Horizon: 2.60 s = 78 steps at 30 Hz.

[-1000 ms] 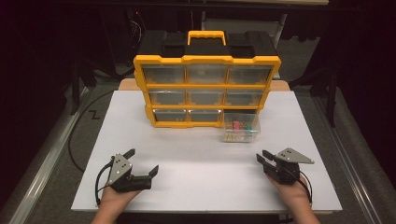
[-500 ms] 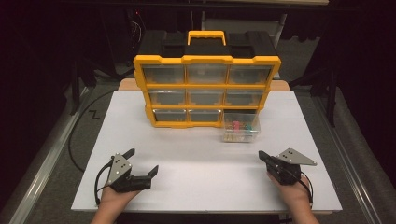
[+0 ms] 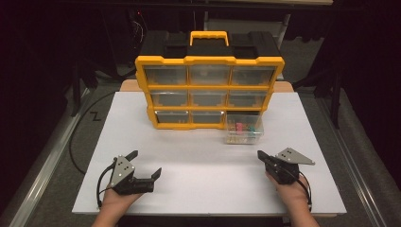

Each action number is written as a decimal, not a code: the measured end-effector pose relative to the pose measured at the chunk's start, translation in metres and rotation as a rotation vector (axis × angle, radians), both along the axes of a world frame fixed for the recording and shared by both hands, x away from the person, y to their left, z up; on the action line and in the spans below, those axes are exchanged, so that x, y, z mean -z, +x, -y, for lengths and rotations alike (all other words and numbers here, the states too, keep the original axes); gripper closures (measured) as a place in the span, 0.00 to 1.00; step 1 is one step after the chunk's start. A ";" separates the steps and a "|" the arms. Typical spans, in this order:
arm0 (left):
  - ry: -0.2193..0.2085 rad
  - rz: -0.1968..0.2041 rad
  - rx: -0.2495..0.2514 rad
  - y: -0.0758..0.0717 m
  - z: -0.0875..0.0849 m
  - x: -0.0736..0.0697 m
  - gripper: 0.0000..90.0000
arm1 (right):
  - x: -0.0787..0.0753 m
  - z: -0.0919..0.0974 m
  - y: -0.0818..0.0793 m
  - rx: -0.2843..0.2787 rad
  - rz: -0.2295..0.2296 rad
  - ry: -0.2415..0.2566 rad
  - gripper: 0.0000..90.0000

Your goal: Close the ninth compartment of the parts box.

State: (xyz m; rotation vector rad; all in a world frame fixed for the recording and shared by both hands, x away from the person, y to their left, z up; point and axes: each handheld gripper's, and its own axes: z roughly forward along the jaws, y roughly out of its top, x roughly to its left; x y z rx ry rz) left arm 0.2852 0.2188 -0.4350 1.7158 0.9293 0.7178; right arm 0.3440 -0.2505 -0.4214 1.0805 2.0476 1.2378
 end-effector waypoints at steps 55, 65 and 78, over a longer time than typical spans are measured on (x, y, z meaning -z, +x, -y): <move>-0.027 0.030 0.023 -0.002 -0.006 -0.003 0.00 | -0.021 -0.048 0.054 0.015 0.001 -0.044 1.00; -0.029 0.033 0.027 -0.003 -0.006 -0.004 0.00 | -0.021 -0.050 0.060 0.022 -0.003 -0.055 1.00; -0.035 0.034 0.029 -0.003 -0.006 -0.004 0.00 | -0.024 -0.054 0.073 0.042 -0.014 -0.069 1.00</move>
